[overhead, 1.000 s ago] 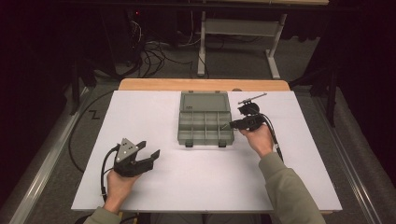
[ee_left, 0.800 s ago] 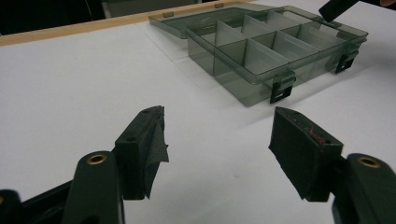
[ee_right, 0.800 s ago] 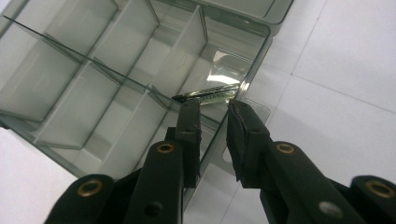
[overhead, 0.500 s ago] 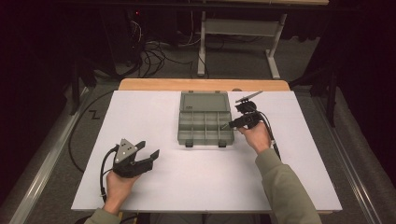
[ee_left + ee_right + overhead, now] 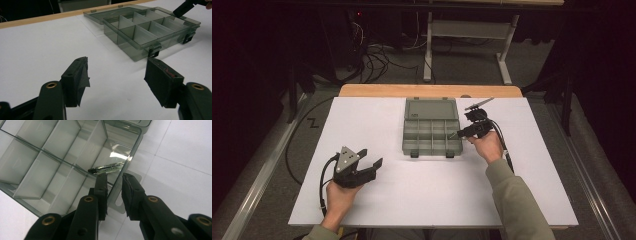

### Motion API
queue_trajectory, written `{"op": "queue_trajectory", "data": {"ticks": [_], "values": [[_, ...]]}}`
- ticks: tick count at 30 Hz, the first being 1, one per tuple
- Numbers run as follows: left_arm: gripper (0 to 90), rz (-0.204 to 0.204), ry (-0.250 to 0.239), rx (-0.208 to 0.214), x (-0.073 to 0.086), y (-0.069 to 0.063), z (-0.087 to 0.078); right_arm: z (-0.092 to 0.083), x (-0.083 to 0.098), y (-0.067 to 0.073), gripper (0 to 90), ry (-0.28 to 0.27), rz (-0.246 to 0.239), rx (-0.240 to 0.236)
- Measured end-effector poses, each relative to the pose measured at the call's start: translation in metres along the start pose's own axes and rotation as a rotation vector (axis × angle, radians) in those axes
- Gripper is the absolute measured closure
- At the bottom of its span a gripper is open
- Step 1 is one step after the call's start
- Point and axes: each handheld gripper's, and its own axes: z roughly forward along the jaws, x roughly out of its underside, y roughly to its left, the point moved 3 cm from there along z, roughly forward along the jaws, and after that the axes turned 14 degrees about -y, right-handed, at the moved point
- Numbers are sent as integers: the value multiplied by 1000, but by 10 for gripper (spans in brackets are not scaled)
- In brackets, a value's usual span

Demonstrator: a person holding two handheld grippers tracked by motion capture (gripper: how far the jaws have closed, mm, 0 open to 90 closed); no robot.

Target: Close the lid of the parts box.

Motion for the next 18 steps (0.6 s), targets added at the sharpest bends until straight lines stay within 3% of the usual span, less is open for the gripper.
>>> {"op": "queue_trajectory", "data": {"ticks": [10, 15, 18], "values": [[371, -22, -36, -43, -19, 2, 14, 0, -1, -2, 758, 12, -4, -23], [376, -45, -31, -48, -19, 2, 29, 0, -1, -2, 758, 12, -5, -22], [398, -38, -25, -60, -17, 2, 35, 0, 0, -1, 758, 5, -6, -16]]}}
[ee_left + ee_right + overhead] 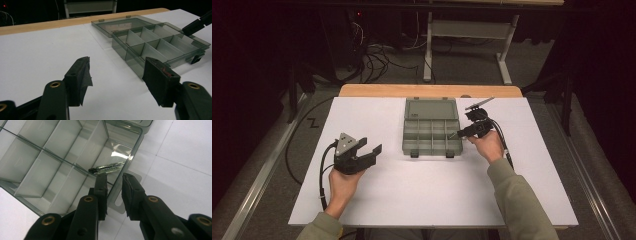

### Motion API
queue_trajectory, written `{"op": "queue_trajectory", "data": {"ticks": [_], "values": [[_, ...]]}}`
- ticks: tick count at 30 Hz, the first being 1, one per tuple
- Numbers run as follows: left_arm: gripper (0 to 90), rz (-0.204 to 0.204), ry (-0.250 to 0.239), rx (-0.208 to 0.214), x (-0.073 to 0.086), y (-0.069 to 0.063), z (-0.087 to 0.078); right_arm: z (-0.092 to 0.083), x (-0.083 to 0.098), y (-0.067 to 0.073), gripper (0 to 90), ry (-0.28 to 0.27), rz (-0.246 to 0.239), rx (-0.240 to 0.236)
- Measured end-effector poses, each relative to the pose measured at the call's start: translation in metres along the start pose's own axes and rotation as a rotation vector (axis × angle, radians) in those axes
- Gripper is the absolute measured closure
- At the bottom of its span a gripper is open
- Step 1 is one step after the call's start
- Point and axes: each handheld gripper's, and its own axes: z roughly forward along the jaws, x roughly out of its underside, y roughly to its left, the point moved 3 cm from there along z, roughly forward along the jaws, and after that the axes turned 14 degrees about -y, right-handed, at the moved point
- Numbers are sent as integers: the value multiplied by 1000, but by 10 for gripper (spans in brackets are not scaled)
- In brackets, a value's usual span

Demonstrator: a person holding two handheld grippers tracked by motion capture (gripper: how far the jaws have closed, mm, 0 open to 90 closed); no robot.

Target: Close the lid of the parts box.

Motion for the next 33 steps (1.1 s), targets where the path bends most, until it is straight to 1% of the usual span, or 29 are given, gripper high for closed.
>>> {"op": "queue_trajectory", "data": {"ticks": [4, 8, 10, 12, 16, 18, 22, 23, 25, 27, 29, 33], "values": [[407, 20, 38, -15, 4, 0, 9, 0, 0, 0, 759, -4, 5, 0], [417, 14, 59, -18, 4, -3, 18, 0, 1, 0, 759, -9, -2, -1], [425, 9, 71, -32, 4, -2, 24, 0, 1, 0, 760, -10, -3, 0], [428, 6, 78, -36, 4, -3, 29, 0, 1, 0, 760, -10, -1, 3], [438, 8, 88, -33, 6, -5, 40, 0, 1, 0, 761, -10, -2, -1], [443, 18, 100, -33, 8, -6, 46, 0, 2, -1, 761, -18, 2, -1], [449, 25, 122, -34, 11, -8, 59, 0, 1, 0, 762, -15, -3, -1], [466, 14, 118, -38, 11, -9, 63, 0, 1, 0, 762, -15, -2, -1], [489, 20, 150, -54, 15, -9, 71, 0, 2, 0, 762, -17, -4, 2], [491, 20, 167, -56, 16, -11, 77, 0, 2, 1, 763, -21, -7, 9], [492, 30, 185, -62, 18, -11, 82, 0, 2, 1, 763, -23, -10, 10], [495, 17, 215, -73, 21, -12, 93, 0, 2, 1, 763, -23, -10, 7]]}}
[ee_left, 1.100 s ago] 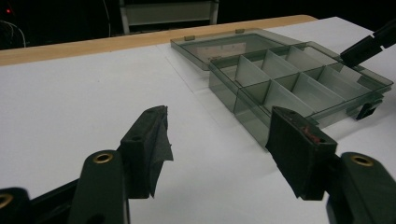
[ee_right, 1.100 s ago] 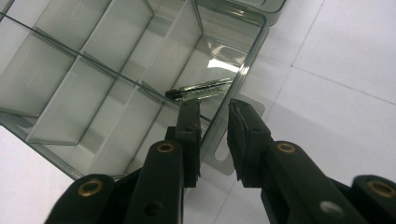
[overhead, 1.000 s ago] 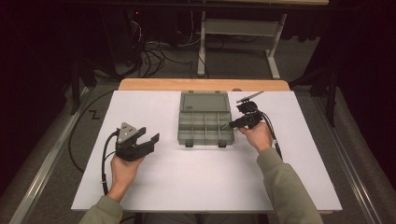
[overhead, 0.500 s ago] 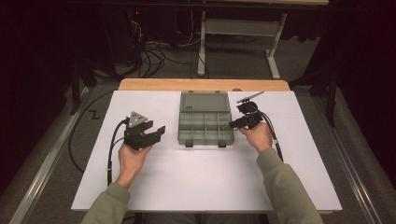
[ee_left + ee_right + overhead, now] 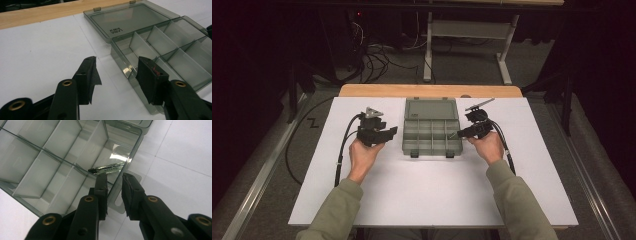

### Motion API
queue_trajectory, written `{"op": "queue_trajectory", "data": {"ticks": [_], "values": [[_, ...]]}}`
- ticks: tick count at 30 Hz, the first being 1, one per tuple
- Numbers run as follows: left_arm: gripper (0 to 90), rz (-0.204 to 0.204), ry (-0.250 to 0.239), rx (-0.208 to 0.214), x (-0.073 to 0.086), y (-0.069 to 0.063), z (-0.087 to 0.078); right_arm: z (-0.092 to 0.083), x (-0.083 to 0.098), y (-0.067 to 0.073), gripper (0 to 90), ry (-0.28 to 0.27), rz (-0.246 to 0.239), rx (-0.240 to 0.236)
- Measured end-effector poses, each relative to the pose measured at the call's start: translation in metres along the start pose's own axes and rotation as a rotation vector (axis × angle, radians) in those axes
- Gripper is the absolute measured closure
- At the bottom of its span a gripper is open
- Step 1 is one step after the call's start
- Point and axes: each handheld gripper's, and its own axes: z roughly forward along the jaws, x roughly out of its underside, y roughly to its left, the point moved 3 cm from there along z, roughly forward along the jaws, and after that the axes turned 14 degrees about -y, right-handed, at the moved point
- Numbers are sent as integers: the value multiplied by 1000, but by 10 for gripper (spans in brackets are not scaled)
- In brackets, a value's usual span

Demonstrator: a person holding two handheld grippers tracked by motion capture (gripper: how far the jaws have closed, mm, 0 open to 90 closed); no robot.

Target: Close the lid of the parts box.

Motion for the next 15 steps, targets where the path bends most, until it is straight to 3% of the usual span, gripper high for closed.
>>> {"op": "queue_trajectory", "data": {"ticks": [4, 7, 15], "values": [[490, -34, 46, -10, 1, -2, 12, 0, 1, 0, 764, -10, -4, 0], [491, -8, 72, -25, 3, -4, 19, 0, 0, 0, 764, -7, -12, 1], [478, -14, 129, -56, -3, -7, 35, 0, 1, 0, 765, -5, -13, 0]]}}
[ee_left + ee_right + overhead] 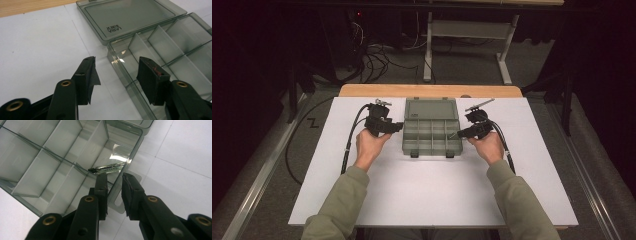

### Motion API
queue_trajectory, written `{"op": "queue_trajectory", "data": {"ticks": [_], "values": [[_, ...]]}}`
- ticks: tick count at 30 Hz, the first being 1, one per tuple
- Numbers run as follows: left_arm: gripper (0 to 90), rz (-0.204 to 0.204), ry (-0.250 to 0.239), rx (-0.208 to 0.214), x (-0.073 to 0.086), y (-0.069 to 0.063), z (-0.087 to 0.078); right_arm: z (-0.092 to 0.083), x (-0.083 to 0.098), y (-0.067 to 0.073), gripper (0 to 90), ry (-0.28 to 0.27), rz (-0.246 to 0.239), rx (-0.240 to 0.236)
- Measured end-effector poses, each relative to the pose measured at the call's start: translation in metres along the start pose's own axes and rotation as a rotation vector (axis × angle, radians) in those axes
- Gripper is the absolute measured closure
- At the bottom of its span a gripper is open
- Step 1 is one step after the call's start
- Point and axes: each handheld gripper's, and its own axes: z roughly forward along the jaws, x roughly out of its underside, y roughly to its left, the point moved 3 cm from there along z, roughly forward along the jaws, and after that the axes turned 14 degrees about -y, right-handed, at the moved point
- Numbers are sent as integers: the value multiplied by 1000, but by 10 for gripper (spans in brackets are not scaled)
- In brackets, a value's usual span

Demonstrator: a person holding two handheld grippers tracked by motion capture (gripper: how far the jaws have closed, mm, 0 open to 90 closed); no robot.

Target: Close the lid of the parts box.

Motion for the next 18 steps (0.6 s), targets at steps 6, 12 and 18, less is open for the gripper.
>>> {"op": "queue_trajectory", "data": {"ticks": [6, 12, 18], "values": [[476, 9, 18, -8, -7, -4, 13, 0, 0, 0, 765, 0, 3, 2], [476, -5, 43, -16, -9, -5, 25, 0, 1, 1, 765, -8, -1, 11], [487, -4, 76, -37, -10, -4, 40, 0, 0, 1, 766, 4, 3, 10]]}}
